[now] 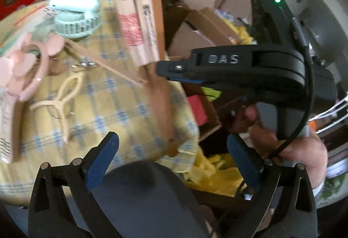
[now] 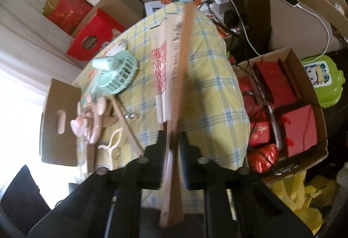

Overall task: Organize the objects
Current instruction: 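Lift the folding fan with the right gripper and carry it toward the cardboard box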

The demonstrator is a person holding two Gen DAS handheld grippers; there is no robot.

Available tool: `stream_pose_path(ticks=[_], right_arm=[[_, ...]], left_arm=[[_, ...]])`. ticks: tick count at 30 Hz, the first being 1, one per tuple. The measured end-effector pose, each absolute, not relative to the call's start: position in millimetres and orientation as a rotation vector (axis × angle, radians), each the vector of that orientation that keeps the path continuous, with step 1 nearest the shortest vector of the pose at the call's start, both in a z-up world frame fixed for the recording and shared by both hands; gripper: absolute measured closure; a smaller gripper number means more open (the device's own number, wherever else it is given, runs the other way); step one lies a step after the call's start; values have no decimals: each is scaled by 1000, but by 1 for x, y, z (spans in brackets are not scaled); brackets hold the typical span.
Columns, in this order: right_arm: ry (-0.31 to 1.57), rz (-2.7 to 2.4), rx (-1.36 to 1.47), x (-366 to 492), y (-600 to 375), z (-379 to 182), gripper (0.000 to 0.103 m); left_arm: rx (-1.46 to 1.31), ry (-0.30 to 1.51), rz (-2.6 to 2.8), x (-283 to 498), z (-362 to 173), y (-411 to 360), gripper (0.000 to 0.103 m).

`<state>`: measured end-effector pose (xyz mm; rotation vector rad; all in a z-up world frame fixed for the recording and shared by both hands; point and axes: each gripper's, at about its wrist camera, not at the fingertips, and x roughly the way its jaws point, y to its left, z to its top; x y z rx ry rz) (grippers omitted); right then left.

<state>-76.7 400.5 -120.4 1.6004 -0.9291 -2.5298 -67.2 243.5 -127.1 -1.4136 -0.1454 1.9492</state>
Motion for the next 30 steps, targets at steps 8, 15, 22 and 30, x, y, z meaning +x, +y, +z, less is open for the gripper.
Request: stream_pose_path(ticks=[8,15,22,30], right_arm=[[-792,-2543,1693,-84,398,-134,83],[-992,-2434,1647,-83,415,-150,78],[-981,-2414,1640,-84,408,-146,77],[-1020,-2389,1618,-80,402,-148,74]], left_arm=[[-1498,-136,1942,-76,-141,248,9],[-1544,37,1970,-72,-153,262,25],[-1516,161,2031,-68,-153,267,58],[-1511,74,2000,-68,-155,247,78]])
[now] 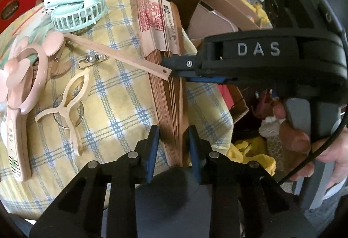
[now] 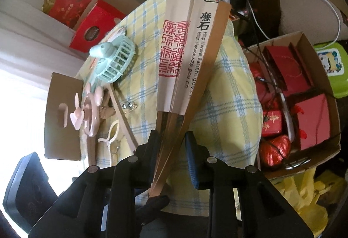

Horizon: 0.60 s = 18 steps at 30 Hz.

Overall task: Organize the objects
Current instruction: 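Lift the folding fan with the right gripper and carry it toward the cardboard box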

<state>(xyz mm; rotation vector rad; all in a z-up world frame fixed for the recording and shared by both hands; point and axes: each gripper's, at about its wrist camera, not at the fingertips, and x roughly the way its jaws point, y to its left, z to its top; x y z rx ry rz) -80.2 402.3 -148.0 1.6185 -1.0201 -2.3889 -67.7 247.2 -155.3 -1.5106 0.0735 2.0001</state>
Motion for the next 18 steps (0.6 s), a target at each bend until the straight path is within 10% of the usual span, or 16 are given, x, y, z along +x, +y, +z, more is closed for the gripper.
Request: stream_pose_path(ticks=[18], right_arm=[[-1091,-2459,1501,-39,389,-118,85]], left_arm=[[-1353,-30,1964,-55,-119,256,83]])
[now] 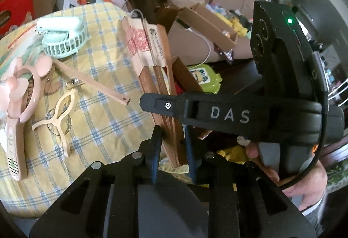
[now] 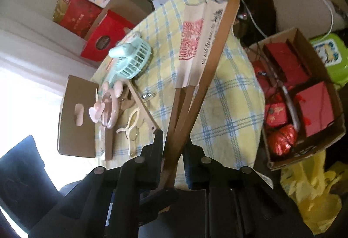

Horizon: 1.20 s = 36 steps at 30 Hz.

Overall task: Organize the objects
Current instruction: 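Lift the folding fan with the right gripper and carry it toward the cardboard box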

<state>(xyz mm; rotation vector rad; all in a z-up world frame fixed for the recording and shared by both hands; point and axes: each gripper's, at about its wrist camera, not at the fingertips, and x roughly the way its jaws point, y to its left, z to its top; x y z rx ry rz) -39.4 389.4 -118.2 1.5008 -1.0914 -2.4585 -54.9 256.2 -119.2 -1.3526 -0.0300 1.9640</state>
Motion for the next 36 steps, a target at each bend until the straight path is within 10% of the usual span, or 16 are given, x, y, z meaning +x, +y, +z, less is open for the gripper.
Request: stream_pose_path(ticks=[36], right_arm=[[-554,-2344,1226,-139,150,37,86]], left_arm=[[-1053,-344,2432,-54,29,33,76]])
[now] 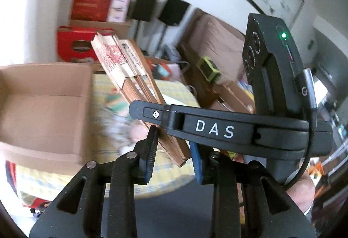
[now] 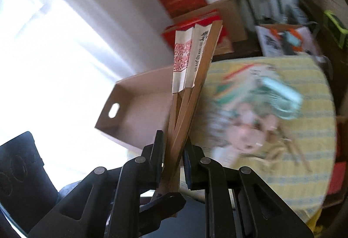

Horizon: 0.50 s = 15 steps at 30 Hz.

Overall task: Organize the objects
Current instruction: 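Lift the folding fan with the right gripper and carry it toward the cardboard box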

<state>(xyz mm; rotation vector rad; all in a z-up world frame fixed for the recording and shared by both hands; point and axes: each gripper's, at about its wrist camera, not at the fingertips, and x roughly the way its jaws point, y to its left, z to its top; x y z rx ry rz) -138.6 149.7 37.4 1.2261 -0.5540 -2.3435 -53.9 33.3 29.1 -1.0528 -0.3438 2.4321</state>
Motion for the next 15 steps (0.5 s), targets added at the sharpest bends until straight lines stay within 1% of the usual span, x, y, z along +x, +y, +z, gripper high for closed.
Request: stream_pose_path(ticks=[10,15], right_arm=[[-402,-2154,1256,-181,42,26,86],[-276,-2084,1276,-195,1,14,86]], left_arm=[[-1069,-485,2594,-68,7,-60,75],[-1077,-575,2639,-69,-9,-93,74]])
